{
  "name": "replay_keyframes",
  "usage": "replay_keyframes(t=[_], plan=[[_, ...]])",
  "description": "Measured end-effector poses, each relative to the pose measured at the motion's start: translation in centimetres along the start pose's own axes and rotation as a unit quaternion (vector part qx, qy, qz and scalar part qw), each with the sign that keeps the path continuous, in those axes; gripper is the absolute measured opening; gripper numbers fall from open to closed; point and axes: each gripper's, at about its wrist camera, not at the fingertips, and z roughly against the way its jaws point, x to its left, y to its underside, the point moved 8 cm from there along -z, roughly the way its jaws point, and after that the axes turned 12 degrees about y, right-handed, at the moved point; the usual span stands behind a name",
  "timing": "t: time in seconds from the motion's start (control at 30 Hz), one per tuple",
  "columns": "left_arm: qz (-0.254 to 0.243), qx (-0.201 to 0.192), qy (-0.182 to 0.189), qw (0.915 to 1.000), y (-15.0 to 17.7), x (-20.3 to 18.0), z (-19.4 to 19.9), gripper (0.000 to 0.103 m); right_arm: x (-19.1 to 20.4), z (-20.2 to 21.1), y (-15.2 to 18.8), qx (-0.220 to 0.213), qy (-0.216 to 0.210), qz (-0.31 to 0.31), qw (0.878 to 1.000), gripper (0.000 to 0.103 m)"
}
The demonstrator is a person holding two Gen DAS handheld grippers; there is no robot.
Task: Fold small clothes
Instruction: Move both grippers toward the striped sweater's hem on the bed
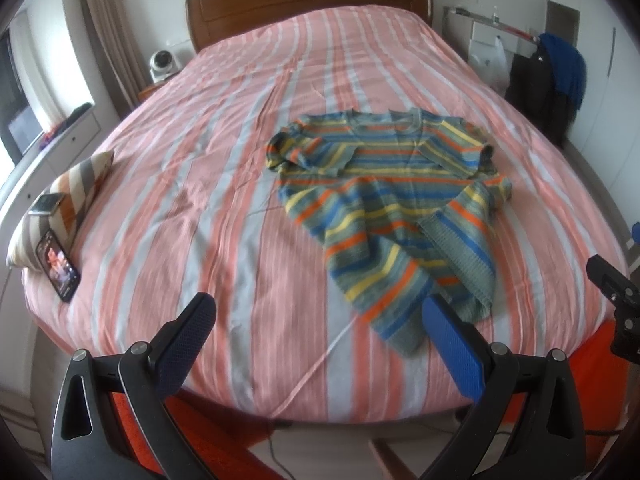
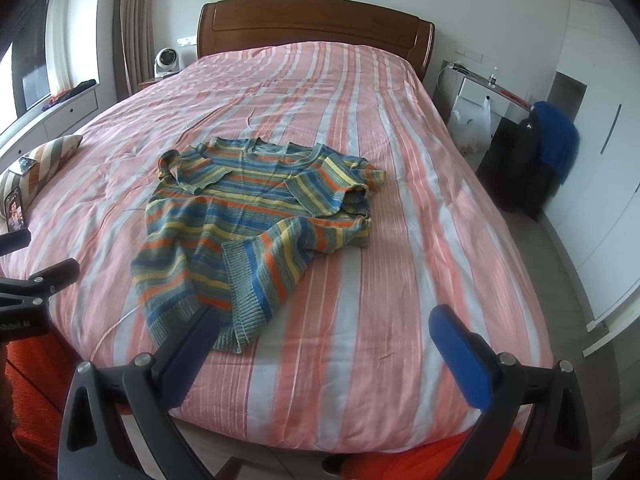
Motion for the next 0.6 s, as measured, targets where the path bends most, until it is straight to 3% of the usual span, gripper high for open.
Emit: replay_keyframes(t=[0.6], plan=[[-0.002, 0.009, 0.0, 1.0, 0.35, 0.17, -0.46, 0.103, -0.42, -0.33, 0.03, 0.002, 0.015, 0.003, 1.0, 0.102]])
